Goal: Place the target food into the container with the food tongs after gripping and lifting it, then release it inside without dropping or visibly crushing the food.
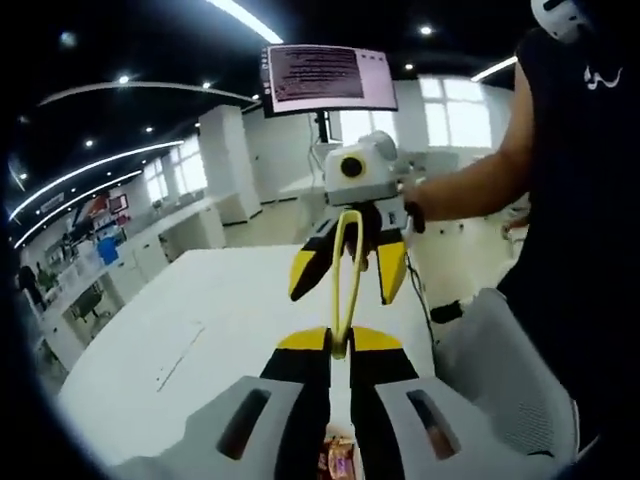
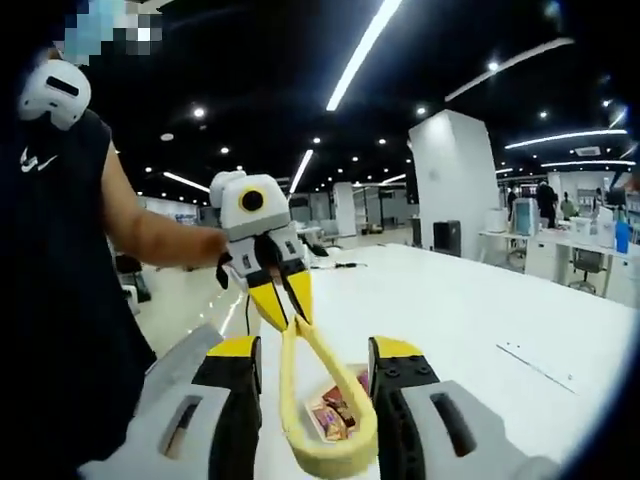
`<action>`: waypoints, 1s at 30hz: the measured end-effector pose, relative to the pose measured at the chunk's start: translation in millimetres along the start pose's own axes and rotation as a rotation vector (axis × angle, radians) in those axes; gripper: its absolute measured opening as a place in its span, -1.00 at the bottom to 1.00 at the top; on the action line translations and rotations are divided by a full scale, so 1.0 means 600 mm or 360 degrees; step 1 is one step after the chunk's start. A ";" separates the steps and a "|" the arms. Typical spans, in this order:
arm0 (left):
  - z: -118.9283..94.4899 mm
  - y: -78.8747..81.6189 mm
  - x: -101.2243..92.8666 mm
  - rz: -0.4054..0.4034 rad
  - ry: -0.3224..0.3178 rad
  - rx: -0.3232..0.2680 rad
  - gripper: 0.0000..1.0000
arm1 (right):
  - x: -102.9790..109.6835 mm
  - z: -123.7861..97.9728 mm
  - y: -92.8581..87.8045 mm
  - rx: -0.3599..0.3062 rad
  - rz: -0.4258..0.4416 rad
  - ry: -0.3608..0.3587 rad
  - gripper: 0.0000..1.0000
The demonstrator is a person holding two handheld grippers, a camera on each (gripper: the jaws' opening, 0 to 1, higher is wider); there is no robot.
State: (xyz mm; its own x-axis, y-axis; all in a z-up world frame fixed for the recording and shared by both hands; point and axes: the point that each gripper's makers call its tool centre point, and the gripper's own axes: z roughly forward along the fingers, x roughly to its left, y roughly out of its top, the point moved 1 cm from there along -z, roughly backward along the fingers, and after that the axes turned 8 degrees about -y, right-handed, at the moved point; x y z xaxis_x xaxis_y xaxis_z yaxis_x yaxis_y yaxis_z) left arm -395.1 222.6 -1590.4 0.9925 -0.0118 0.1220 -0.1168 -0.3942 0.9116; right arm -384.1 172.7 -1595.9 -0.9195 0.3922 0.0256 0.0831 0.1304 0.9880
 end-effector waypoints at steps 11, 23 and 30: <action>0.024 -0.073 -0.022 0.0042 0.0010 0.0115 -1.00 | -0.005 -0.044 -0.079 0.0097 0.0104 -0.0113 -0.15; 0.058 -0.203 -0.059 -0.0054 -0.0004 0.0192 -1.00 | -0.030 -0.058 -0.170 0.0154 0.0079 -0.0445 0.40; 0.074 -0.260 -0.076 -0.0104 -0.0044 0.0266 -1.00 | -0.053 -0.089 -0.222 0.0213 -0.0007 -0.0739 0.99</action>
State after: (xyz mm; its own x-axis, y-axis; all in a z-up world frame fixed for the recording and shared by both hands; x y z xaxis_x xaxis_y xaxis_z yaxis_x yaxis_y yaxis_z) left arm -420.7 243.8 -1755.6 0.9986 -0.0056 0.0517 -0.0465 -0.5420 0.8391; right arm -386.5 94.5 -1720.4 -0.6536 0.7526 -0.0798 0.1563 0.2374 0.9588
